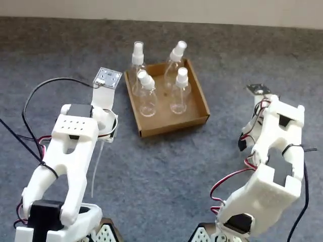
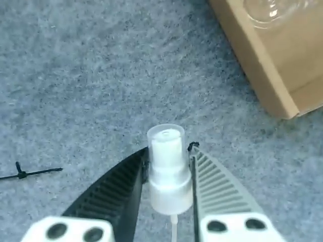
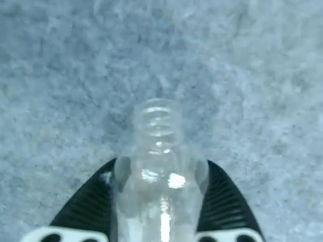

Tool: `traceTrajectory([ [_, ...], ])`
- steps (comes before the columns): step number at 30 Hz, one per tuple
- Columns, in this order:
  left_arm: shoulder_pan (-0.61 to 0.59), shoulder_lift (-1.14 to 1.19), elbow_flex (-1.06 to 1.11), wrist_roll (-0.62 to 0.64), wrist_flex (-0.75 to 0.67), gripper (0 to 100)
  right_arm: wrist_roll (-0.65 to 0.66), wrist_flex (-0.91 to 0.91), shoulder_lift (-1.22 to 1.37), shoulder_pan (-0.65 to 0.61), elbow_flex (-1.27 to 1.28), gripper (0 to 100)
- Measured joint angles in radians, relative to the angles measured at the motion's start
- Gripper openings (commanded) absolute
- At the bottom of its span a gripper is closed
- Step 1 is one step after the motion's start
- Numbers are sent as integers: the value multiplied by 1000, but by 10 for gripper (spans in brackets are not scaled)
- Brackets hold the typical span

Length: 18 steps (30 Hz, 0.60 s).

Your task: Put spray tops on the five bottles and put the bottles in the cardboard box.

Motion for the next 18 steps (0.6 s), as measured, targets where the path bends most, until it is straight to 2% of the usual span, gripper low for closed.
traceTrajectory([
  [4,0,0,0,5,0,49,-80,80,-92,0,-74,5],
  [10,0,0,0,6,0,49,-175,195,-433,-71,-106,5],
  [14,0,-31,0,6,0,48,-242,186,-736,-160,29,5],
  [18,0,-155,0,6,3,49,-336,91,-1025,-293,244,5],
])
